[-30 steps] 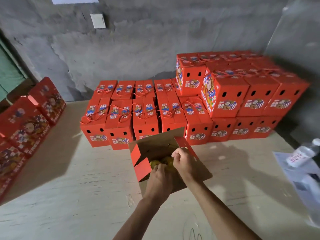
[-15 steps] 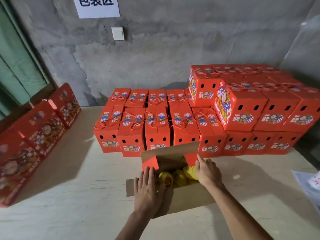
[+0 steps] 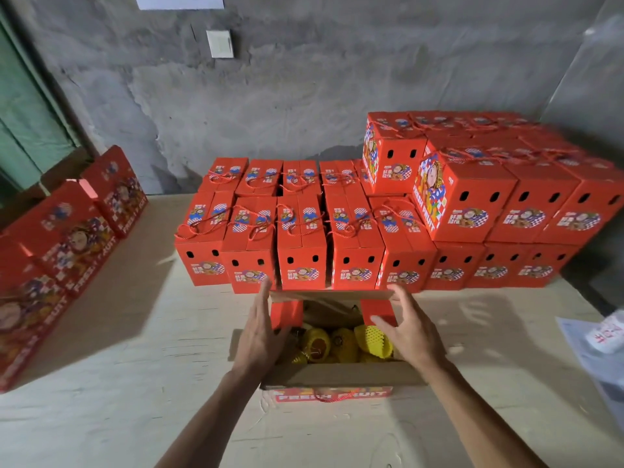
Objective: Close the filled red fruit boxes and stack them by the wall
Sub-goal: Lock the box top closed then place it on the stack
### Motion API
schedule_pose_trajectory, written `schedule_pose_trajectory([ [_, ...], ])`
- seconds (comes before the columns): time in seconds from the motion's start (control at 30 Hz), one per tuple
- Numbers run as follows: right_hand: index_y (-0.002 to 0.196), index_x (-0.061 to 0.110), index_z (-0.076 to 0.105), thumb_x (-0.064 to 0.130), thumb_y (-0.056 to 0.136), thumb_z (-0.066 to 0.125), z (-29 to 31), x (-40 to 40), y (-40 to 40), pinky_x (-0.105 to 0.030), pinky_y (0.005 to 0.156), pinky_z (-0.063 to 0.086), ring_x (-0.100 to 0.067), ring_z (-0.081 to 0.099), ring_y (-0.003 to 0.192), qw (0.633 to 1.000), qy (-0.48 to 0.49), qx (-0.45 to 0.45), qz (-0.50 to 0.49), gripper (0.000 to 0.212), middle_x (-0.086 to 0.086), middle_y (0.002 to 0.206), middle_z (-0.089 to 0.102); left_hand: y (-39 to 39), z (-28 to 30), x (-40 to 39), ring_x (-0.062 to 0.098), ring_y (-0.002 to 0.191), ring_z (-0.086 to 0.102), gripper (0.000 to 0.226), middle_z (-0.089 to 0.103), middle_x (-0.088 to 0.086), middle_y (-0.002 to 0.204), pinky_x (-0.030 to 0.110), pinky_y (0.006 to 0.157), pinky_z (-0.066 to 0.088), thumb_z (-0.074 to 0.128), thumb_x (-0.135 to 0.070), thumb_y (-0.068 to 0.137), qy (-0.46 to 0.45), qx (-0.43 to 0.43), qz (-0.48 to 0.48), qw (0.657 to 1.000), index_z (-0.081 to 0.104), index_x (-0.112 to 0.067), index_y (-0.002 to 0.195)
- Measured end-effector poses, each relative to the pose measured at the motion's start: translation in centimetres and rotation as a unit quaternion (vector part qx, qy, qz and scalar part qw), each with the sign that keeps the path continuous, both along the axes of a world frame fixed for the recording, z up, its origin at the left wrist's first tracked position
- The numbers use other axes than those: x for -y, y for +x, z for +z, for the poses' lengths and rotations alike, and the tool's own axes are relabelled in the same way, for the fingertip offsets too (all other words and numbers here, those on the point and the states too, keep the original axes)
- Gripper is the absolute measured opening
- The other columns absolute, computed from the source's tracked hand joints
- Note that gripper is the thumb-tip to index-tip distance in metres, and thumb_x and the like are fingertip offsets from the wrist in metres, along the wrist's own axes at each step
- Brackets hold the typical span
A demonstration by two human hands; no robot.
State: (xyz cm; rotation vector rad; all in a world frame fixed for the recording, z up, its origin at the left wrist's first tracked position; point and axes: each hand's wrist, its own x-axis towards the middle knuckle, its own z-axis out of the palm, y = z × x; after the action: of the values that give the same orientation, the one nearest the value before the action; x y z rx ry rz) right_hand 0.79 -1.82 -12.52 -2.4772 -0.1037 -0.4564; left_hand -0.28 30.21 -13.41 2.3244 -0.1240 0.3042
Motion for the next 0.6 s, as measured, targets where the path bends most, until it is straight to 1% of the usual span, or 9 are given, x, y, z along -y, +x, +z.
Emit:
schedule_pose_trajectory([
  [0.07, 0.115, 0.030, 0.064, 0.075, 0.078, 0.070, -0.3, 1.1, -0.6, -0.024, 0.077, 0.056, -0.004, 0.066, 0.110, 0.997, -0.068, 0.021, 0.027, 0.059, 0.017, 0.136, 0.062, -0.3, -0.3, -0.2, 0.024, 0.149, 0.034, 0.067, 0.042, 0.000, 0.159, 0.056, 0.111, 0.047, 0.080, -0.035, 0.087, 0.081, -0.004, -0.048, 0.996, 0.050, -0.024, 0.147],
  [0.1, 0.106, 0.029, 0.067, 0.079, 0.078, 0.067, -0.6, 1.6, -0.8, -0.024, 0.076, 0.056, -0.001, 0.065, 0.108, 0.994, -0.097, 0.013, 0.042, 0.057, 0.020, 0.138, 0.060, -0.5, -0.4, -0.4, 0.020, 0.149, 0.033, 0.059, 0.046, -0.005, 0.156, 0.054, 0.112, 0.045, 0.077, -0.047, 0.086, 0.116, -0.011, -0.072, 0.991, 0.059, -0.026, 0.138],
  [0.13, 0.102, 0.028, 0.068, 0.076, 0.079, 0.068, -0.8, 1.8, -1.0, -0.025, 0.074, 0.056, -0.002, 0.067, 0.103, 0.991, -0.120, 0.001, 0.053, 0.054, 0.021, 0.139, 0.059, -0.5, -0.6, -0.5, 0.016, 0.148, 0.033, 0.058, 0.048, -0.010, 0.154, 0.050, 0.114, 0.044, 0.074, -0.058, 0.085, 0.136, -0.017, -0.084, 0.987, 0.064, -0.027, 0.133],
  [0.2, 0.099, 0.022, 0.066, 0.064, 0.080, 0.077, -1.0, 2.0, -1.2, -0.022, 0.064, 0.054, -0.007, 0.069, 0.083, 0.987, -0.152, -0.003, 0.054, 0.047, 0.016, 0.132, 0.063, -0.3, -0.3, -0.6, 0.014, 0.144, 0.037, 0.052, 0.051, -0.014, 0.149, 0.043, 0.109, 0.048, 0.069, -0.065, 0.086, 0.145, -0.020, -0.075, 0.986, 0.067, -0.030, 0.125],
  [0.27, 0.100, 0.022, 0.060, 0.063, 0.079, 0.078, -0.8, 1.8, -1.1, -0.018, 0.057, 0.046, -0.008, 0.063, 0.067, 0.982, -0.185, -0.014, 0.030, 0.049, 0.013, 0.107, 0.066, 0.3, 0.3, -0.3, 0.015, 0.141, 0.038, 0.043, 0.050, -0.015, 0.148, 0.041, 0.100, 0.053, 0.064, -0.062, 0.091, 0.178, -0.040, -0.062, 0.981, 0.065, -0.034, 0.124],
  [0.3, 0.102, 0.023, 0.058, 0.068, 0.079, 0.075, -0.5, 1.5, -0.9, -0.020, 0.059, 0.046, -0.009, 0.062, 0.067, 0.976, -0.214, -0.030, 0.012, 0.053, 0.012, 0.098, 0.067, 0.6, 0.6, -0.1, 0.016, 0.140, 0.037, 0.042, 0.049, -0.014, 0.148, 0.040, 0.097, 0.054, 0.063, -0.061, 0.092, 0.205, -0.056, -0.057, 0.975, 0.062, -0.035, 0.126],
  [0.4, 0.104, 0.027, 0.061, 0.087, 0.075, 0.059, 0.7, 0.4, -0.3, -0.026, 0.070, 0.050, -0.013, 0.068, 0.075, 0.937, -0.329, -0.079, -0.090, 0.066, 0.009, 0.086, 0.073, 1.3, 1.4, 0.6, 0.018, 0.134, 0.041, 0.053, 0.050, -0.009, 0.146, 0.037, 0.091, 0.055, 0.059, -0.062, 0.094, 0.273, -0.077, -0.036, 0.958, 0.053, -0.032, 0.137],
  [0.5, 0.092, 0.026, 0.067, 0.094, 0.069, 0.054, 1.9, -0.4, 0.0, -0.025, 0.063, 0.042, -0.014, 0.067, 0.074, 0.916, -0.363, -0.104, -0.137, 0.073, 0.008, 0.079, 0.070, 1.9, 2.2, 0.7, 0.021, 0.127, 0.051, 0.068, 0.052, -0.002, 0.141, 0.038, 0.093, 0.056, 0.051, -0.072, 0.092, 0.336, -0.094, -0.019, 0.937, 0.045, -0.027, 0.142],
  [0.6, 0.104, 0.027, 0.068, 0.086, 0.073, 0.063, 2.7, -1.2, 0.6, -0.026, 0.062, 0.045, -0.015, 0.067, 0.079, 0.920, -0.347, -0.140, -0.118, 0.067, 0.006, 0.096, 0.067, 2.3, 2.9, 0.2, 0.027, 0.124, 0.059, 0.094, 0.060, 0.006, 0.136, 0.044, 0.105, 0.042, 0.040, -0.091, 0.081, 0.429, -0.154, 0.066, 0.887, 0.050, -0.019, 0.139],
])
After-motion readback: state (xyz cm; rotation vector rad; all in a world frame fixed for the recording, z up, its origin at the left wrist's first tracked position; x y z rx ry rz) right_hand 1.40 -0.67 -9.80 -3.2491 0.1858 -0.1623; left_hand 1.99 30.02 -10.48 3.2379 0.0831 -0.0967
